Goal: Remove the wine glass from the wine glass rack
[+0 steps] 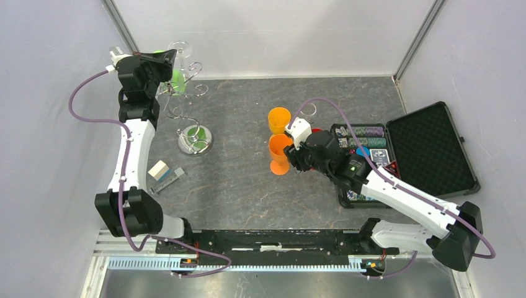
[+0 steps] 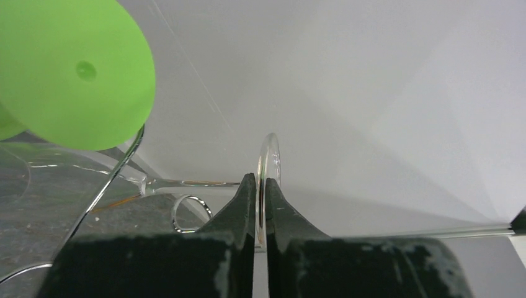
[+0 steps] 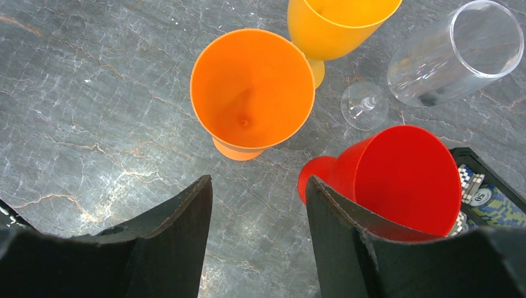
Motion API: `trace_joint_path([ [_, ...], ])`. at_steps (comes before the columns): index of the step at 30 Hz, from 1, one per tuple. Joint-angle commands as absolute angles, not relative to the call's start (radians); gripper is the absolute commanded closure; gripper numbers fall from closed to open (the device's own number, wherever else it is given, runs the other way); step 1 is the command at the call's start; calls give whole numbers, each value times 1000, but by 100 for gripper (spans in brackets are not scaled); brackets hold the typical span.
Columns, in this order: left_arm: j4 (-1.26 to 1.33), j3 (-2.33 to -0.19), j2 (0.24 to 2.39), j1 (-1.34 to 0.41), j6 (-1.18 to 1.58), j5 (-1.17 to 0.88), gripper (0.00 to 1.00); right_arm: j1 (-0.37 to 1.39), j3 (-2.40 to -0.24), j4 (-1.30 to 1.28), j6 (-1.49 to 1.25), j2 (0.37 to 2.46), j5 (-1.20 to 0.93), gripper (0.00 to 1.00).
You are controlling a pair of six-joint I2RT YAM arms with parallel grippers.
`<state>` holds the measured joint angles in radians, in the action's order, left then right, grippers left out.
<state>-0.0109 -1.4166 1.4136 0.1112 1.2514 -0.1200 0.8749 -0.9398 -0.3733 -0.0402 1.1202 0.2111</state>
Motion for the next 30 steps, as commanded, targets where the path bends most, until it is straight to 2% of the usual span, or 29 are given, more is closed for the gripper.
trace_joint_path([
  [1,172,-1449,1445,113,1345,-219,98,873,-946,-336,-40,1117,223,38],
  [13,373,-1468,1514,114,1423,-396,98,873,-949,-336,-47,1116,212,37],
  [20,427,-1504,1546,94,1466,-510,98,873,-950,-309,-56,1103,180,32],
  [24,448,-1490,1526,63,1498,-580,98,873,-949,-276,-59,1085,157,26],
  [27,519,-1425,1470,18,1542,-613,98,873,-949,-228,-49,1066,113,24],
  [30,482,-1385,1413,-51,1520,-640,98,873,-923,-123,-40,1031,34,23],
])
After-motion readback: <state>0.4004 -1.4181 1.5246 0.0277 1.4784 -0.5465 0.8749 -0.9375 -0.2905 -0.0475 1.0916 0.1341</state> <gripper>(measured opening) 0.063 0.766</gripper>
